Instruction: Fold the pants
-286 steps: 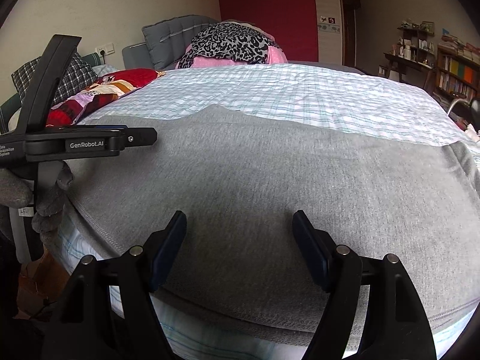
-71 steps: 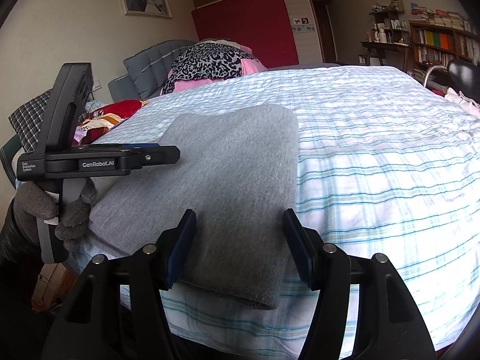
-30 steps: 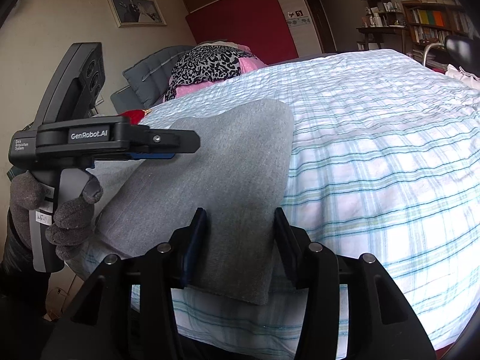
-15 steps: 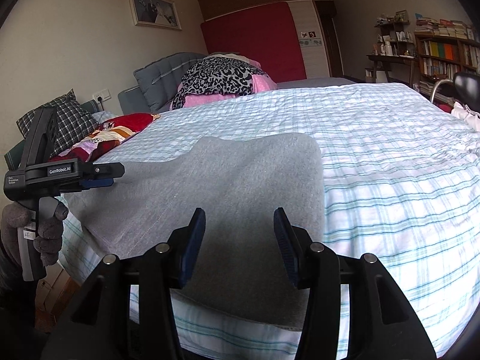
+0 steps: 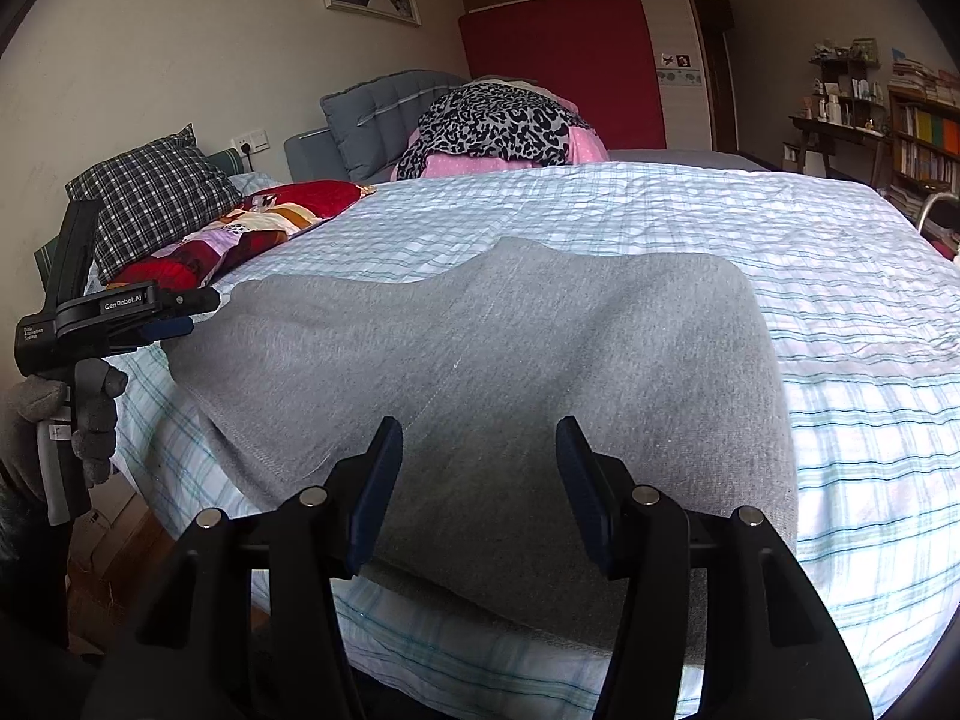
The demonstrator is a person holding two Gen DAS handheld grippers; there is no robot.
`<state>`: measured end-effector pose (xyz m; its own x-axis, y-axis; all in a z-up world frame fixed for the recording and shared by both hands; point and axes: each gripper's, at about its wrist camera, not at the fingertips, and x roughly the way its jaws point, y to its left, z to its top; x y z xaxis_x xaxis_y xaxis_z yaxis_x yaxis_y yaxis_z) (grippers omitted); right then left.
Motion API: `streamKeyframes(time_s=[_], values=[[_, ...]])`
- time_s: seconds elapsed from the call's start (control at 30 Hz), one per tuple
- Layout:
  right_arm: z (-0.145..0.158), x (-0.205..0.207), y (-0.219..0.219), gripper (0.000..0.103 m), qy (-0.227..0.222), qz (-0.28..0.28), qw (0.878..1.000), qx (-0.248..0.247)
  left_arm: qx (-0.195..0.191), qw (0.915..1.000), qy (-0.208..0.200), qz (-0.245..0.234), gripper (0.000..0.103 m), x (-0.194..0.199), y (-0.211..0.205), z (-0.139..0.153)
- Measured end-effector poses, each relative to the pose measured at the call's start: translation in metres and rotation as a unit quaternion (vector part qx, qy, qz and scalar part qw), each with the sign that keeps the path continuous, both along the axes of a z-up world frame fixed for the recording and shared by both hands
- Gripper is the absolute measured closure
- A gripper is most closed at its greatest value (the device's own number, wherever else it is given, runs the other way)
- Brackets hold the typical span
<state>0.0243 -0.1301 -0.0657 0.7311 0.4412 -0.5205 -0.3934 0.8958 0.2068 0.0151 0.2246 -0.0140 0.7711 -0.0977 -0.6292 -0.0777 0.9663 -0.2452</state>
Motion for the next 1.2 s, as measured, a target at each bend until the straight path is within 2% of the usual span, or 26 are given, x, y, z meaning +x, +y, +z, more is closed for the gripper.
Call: streamKeyframes(time_s=[0.2, 0.27, 0.33, 0.43, 0.5, 0.9, 0.93, 1.03, 1.2], values=[[0.0, 0.0, 0.01, 0.048, 0.0, 0.005, 1.0, -0.004, 0.005, 0.9982, -0.007, 0.059, 0.027, -0.007, 0.034, -0.005], [0.0, 0.0, 0.011, 0.048, 0.0, 0.006, 1.0, -0.006, 0.006, 0.9968, -0.005, 0.08, 0.023, -0.005, 0.044, -0.009], [-0.001, -0.001, 0.011, 0.048, 0.0, 0.006, 1.0, -0.006, -0.004, 0.9961, 0.003, 0.088, 0.023, -0.003, 0.053, -0.017], [-0.001, -0.001, 0.012, 0.048, 0.002, 0.006, 1.0, -0.007, -0.047, 0.996, 0.023, 0.073, 0.023, 0.005, 0.062, -0.032], [-0.002, 0.0, 0.012, 0.048, 0.003, 0.005, 1.0, -0.007, -0.068, 0.995, 0.025, 0.068, 0.019, 0.008, 0.065, -0.038], [-0.005, 0.002, 0.006, 0.048, 0.008, 0.0, 1.0, 0.002, -0.084, 0.9963, 0.009, 0.014, 0.018, 0.023, 0.055, -0.044], [-0.005, 0.003, 0.004, 0.048, 0.008, -0.001, 1.0, 0.003, -0.087, 0.9961, 0.008, 0.011, 0.02, 0.023, 0.056, -0.044], [-0.006, 0.003, 0.001, 0.048, 0.009, -0.004, 1.0, 0.006, -0.085, 0.9962, 0.008, 0.016, 0.037, 0.024, 0.056, -0.044], [-0.006, 0.005, -0.002, 0.048, 0.012, -0.007, 1.0, 0.009, -0.093, 0.9956, 0.004, 0.009, 0.045, 0.024, 0.055, -0.045]])
